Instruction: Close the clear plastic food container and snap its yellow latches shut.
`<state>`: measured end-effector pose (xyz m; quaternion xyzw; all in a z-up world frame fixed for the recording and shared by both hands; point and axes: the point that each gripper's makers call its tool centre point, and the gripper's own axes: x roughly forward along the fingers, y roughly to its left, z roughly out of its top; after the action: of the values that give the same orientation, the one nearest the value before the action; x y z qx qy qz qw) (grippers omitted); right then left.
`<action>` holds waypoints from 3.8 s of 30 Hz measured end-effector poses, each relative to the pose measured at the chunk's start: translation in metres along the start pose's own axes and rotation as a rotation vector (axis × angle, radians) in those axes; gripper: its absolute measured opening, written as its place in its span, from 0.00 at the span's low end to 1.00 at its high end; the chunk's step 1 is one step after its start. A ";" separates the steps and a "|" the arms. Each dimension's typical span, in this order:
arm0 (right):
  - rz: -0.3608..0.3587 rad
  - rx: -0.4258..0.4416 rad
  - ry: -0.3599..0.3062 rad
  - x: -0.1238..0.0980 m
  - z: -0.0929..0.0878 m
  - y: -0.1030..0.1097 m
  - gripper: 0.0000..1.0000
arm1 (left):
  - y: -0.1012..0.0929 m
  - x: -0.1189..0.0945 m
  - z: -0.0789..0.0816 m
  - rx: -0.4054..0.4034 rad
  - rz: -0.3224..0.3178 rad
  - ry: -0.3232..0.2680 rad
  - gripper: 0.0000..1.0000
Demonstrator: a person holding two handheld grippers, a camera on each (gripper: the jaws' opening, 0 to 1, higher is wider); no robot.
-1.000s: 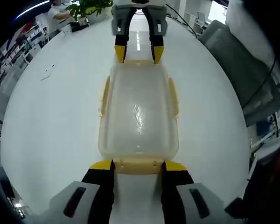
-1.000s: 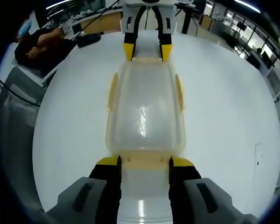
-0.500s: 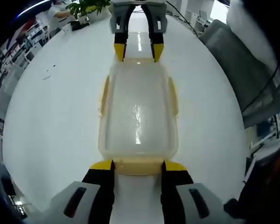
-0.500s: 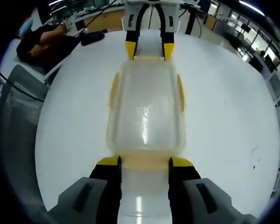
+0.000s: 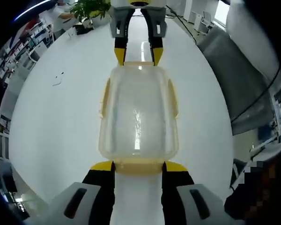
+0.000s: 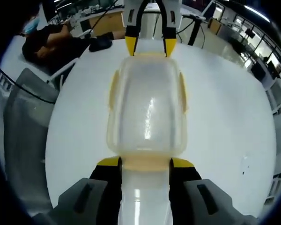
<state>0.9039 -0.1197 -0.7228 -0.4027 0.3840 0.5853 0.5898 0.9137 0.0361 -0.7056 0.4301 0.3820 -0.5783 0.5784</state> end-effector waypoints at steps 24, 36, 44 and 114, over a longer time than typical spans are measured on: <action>-0.014 -0.038 -0.002 -0.073 -0.062 0.002 0.35 | -0.010 -0.009 0.096 0.000 0.062 -0.022 0.32; -0.030 0.001 -0.010 -0.092 -0.107 0.013 0.36 | -0.009 0.005 0.140 0.040 0.069 -0.037 0.32; -0.038 0.011 -0.003 -0.105 -0.137 0.014 0.36 | -0.009 0.019 0.169 0.053 0.069 -0.057 0.32; 0.029 0.072 0.060 -0.088 -0.221 0.004 0.36 | 0.016 0.095 0.217 0.068 0.006 -0.134 0.33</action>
<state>0.9018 -0.3575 -0.7257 -0.3930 0.4281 0.5673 0.5835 0.9215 -0.2003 -0.7205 0.4110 0.3215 -0.6166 0.5895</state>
